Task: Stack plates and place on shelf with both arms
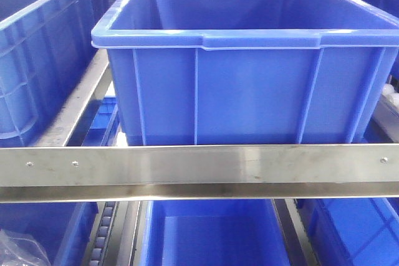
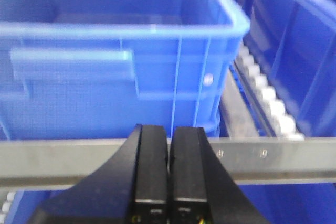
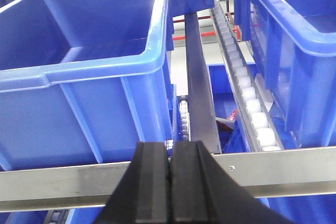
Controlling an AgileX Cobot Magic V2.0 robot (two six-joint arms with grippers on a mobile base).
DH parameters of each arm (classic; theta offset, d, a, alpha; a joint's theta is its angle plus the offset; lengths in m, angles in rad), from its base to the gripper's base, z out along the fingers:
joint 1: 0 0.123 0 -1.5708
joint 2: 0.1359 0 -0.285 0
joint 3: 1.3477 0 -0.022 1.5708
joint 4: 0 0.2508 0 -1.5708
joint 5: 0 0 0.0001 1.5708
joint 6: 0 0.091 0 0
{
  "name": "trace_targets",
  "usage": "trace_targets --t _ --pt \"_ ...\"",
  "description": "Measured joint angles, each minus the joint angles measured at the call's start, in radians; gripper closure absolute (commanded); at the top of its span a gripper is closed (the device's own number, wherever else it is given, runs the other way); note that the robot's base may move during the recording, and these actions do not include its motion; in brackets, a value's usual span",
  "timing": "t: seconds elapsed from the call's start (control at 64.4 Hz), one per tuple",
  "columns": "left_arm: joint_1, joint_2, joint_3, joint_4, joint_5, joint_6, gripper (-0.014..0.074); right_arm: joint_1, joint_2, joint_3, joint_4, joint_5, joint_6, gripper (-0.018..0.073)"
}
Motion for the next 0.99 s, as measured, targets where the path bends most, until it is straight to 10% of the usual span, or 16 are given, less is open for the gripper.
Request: trace_targets --t 0.994 --pt "0.0 -0.02 0.0 0.029 -0.06 0.004 0.0511 0.0 0.0 0.0 0.0 0.002 0.0 0.0541"
